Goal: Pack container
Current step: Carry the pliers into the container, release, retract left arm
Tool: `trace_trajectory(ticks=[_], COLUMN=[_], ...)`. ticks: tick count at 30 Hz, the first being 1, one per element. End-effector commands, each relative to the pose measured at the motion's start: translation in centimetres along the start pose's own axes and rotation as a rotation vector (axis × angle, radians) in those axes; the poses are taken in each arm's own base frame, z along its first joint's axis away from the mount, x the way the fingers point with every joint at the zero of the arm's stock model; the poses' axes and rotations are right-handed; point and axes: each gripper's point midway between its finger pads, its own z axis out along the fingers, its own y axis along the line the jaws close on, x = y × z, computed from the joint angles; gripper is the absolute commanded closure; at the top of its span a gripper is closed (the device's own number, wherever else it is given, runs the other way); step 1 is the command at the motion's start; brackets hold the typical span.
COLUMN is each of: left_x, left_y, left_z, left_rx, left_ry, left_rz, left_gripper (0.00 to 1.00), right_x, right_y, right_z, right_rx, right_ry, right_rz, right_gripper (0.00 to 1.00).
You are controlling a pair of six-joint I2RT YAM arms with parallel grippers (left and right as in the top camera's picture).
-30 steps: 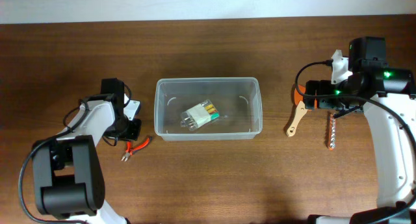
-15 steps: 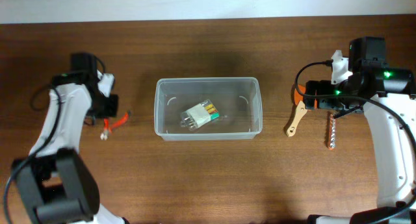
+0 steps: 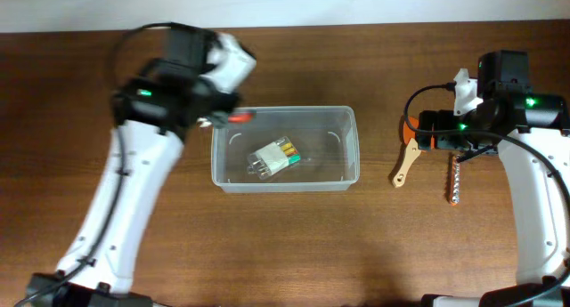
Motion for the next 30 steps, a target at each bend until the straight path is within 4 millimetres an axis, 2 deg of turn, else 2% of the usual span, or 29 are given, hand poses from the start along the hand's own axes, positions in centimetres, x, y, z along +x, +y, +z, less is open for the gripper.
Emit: trace_trajectory(ticks=[1, 5, 12, 16, 19, 20, 21, 22, 23, 25, 27, 30], left_x=[-2.4, -2.0, 1.6, 3.8, 5.1, 5.3, 5.3, 5.3, 5.3, 5.3, 5.4, 4.8], left_y=[-3.9, -7.0, -10.2, -11.3, -11.9, -12.0, -12.0, -11.9, -11.8, -11.5, -11.2, -9.9], left_z=[1.6, 5.5, 12.7, 15.6, 16.7, 16.6, 16.6, 16.6, 16.6, 16.6, 16.4, 14.8], left_rx=[0.067, 0.141, 0.248, 0.285, 0.309, 0.311, 0.311, 0.308, 0.300, 0.288, 0.274, 0.226], left_ry=[-0.037, 0.028, 0.191, 0.273, 0.322, 0.327, 0.328, 0.330, 0.331, 0.337, 0.348, 0.379], left_rz=[0.218, 0.263, 0.274, 0.254, 0.253, 0.253, 0.254, 0.254, 0.255, 0.258, 0.262, 0.234], left_gripper=[0.98, 0.98, 0.98, 0.98, 0.98, 0.94, 0.82, 0.64, 0.32, 0.01, 0.01, 0.01], right_x=[-0.6, -0.6, -0.5, -0.5, -0.5, -0.5, -0.5, -0.5, -0.5, -0.5, -0.5, -0.7], right_y=[-0.2, -0.2, -0.1, -0.1, -0.1, -0.2, -0.2, -0.2, -0.2, -0.2, -0.2, -0.2], right_z=[-0.3, -0.3, -0.3, -0.3, -0.3, -0.3, -0.3, -0.3, -0.3, -0.3, -0.3, -0.3], right_rx=[0.010, 0.010, 0.010, 0.010, 0.010, 0.010, 0.011, 0.013, 0.014, 0.013, 0.013, 0.013], right_ry=[-0.016, -0.016, -0.013, -0.013, -0.013, -0.013, -0.014, -0.014, -0.014, -0.015, -0.015, -0.021], right_rz=[0.003, 0.003, 0.003, 0.003, 0.003, 0.003, 0.003, 0.003, 0.003, 0.003, 0.003, 0.002], right_gripper=[0.01, 0.02, 0.01, 0.01, 0.01, 0.01, 0.01, 0.01, 0.01, 0.01, 0.01, 0.01])
